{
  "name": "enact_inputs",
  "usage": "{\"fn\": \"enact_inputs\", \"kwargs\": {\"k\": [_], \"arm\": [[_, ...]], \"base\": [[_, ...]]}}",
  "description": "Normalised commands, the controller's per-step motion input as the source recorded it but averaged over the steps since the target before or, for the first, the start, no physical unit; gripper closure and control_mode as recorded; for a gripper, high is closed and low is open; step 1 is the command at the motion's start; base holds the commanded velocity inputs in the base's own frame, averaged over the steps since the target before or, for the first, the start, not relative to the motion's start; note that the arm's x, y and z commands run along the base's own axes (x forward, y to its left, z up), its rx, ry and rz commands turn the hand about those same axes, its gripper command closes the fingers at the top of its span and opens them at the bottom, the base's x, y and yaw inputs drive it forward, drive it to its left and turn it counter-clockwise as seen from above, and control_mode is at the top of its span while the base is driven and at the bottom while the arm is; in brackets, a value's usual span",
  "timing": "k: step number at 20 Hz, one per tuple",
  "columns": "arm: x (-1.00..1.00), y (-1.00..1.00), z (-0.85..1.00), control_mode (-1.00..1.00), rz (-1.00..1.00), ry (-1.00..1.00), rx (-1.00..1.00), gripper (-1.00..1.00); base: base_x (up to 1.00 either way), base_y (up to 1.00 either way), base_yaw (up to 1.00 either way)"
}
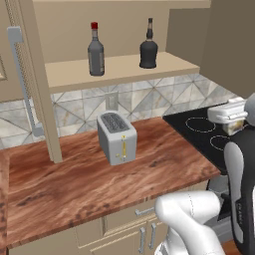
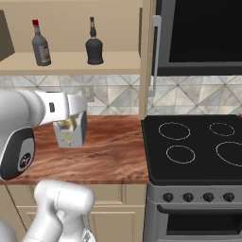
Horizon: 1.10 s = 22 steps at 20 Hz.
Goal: Sort all alcoholic drinks to one cabinet, and non-alcoholic drinks to the other.
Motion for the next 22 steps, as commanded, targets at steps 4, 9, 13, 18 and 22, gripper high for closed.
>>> {"fn": "enact_inputs", "kwargs": {"k": [4, 9, 13, 18, 22], "arm": [[-0.24, 0.0, 0.0, -1.0, 0.0, 0.0, 0.0, 1.0], [-0.17, 0.0, 0.0, 1.0, 0.0, 0.0, 0.0, 1.0], [0.0, 0.0, 0.0, 1.0, 0.0, 0.0, 0.0, 1.0], [0.0, 0.0, 0.0, 1.0, 0.0, 0.0, 0.0, 1.0], [0.0, 0.0, 0.0, 1.0, 0.0, 0.0, 0.0, 1.0]], "base": [[0.0, 0.0, 0.0], [-0.12, 0.0, 0.0], [-0.34, 0.0, 0.0], [-0.44, 0.0, 0.0], [-0.51, -0.05, 0.0]]}}
